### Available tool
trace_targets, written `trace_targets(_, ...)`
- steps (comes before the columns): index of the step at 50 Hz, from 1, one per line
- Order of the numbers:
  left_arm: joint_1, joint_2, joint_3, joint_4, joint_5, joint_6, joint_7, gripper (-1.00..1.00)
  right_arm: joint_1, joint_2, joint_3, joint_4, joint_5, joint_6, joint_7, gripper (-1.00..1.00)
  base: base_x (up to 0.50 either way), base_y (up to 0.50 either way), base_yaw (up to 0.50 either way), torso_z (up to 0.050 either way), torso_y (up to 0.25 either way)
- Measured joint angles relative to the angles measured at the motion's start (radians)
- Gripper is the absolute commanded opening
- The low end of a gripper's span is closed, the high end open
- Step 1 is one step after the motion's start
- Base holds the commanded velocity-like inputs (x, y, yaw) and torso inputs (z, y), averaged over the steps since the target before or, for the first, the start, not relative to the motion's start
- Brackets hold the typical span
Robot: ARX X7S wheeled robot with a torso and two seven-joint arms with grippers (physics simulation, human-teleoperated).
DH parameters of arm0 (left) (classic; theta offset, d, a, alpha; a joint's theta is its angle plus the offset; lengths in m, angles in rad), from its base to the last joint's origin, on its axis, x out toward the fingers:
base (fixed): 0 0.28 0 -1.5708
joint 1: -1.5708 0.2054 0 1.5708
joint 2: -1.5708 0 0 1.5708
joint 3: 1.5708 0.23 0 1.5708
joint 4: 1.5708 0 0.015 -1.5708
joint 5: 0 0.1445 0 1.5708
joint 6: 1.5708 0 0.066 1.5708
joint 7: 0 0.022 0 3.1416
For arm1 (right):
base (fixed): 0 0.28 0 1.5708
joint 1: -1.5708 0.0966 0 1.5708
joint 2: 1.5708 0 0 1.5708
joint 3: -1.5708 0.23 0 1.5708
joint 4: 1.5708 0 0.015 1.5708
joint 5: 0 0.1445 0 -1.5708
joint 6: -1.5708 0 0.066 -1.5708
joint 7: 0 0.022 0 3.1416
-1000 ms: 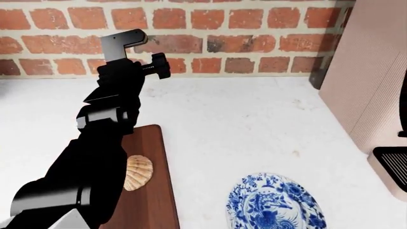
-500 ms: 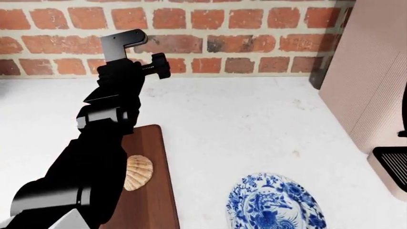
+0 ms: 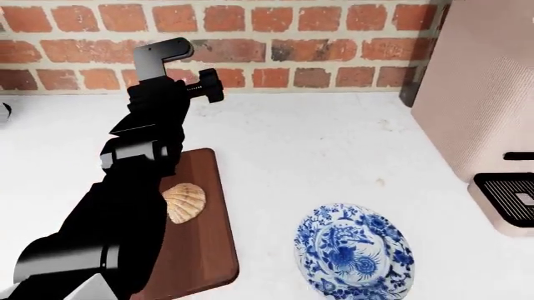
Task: Pick the scallop from the plate and place it on the cutting board. Then pick the condiment bottle from the cabinet and place it next to the cutting board.
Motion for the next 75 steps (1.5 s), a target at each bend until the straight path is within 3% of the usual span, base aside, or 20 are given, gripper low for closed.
trace_targets(14,-0.001,0.0,-0.017,0.0,0.002,0.009,0.009,1.0,0.01,-0.008,0.019,-0.048,0.048,0.01,0.007,-1.0,-0.5,0.03,0.0,0.0,0.0)
trace_targets(38,0.0,0.0,-0.005,0.0,0.001,0.016,0.004,1.0,-0.037,-0.001,0.028,-0.105,0.113,0.032,0.031,-1.0,-0.42,0.38,0.0,0.0,0.0)
trace_targets(46,0.001,-0.002,-0.002,0.0,0.0,0.018,0.003,1.0,-0.075,0.007,0.037,-0.154,0.148,0.036,0.037,-1.0,-0.04,0.12,0.0,0.0,0.0)
trace_targets(60,0.002,0.0,0.012,0.0,-0.004,0.021,0.001,1.0,-0.347,0.066,0.077,-0.407,0.265,0.048,0.09,-1.0,0.0,0.0,0.0,0.0,0.0)
trace_targets(75,0.002,0.0,0.013,0.0,-0.007,0.02,0.007,1.0,-0.715,0.12,0.057,-0.608,0.201,-0.117,0.029,-1.0,0.0,0.0,0.0,0.0,0.0)
